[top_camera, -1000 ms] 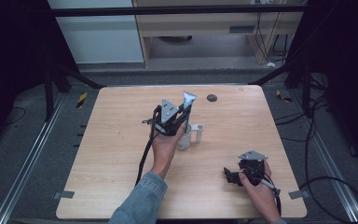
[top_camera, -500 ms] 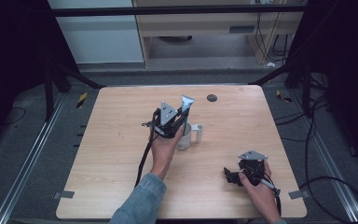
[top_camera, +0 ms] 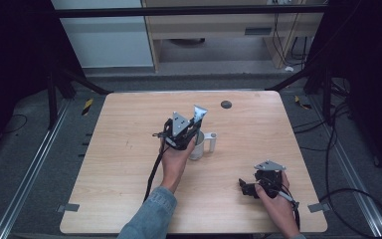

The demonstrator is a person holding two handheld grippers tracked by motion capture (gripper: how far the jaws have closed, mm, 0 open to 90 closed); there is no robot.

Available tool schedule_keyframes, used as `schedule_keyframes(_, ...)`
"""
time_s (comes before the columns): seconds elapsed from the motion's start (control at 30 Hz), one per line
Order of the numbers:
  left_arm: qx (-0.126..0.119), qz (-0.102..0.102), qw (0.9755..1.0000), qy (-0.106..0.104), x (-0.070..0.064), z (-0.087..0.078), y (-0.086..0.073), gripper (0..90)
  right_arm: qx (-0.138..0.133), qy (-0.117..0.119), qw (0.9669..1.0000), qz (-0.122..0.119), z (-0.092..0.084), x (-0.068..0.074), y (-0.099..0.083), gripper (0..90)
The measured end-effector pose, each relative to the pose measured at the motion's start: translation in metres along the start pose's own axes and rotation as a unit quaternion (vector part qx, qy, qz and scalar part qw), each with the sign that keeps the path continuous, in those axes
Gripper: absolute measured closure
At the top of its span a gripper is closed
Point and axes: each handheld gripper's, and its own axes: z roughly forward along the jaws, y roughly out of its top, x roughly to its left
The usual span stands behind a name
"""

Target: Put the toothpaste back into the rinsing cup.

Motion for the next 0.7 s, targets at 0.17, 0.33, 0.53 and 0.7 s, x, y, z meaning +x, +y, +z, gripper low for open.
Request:
schedule_keyframes(0.17, 0.002, -0.001, 1.0, 0.0, 0.0, 0.0005, -0.0017, 77.4, 0.0, 0.0, 1.0, 0.0, 0.0, 0.0, 0.0, 0.6)
schedule_keyframes(0.33, 0.005, 0.001, 1.0, 0.0, -0.0009, 0.0014, -0.0029, 77.4, 0.0, 0.0, 1.0, 0.0, 0.0, 0.0, 0.0, 0.6)
schedule_keyframes(0.53, 0.007, 0.0, 1.0, -0.002, -0.0017, 0.0024, -0.0051, 77.4, 0.0, 0.0, 1.0, 0.0, 0.0, 0.0, 0.0, 0.6)
schedule_keyframes(0.7, 0.009, 0.0, 1.0, -0.003, -0.002, 0.0029, -0.0062, 77.4, 0.0, 0.0, 1.0, 0.0, 0.0, 0.0, 0.0, 0.6)
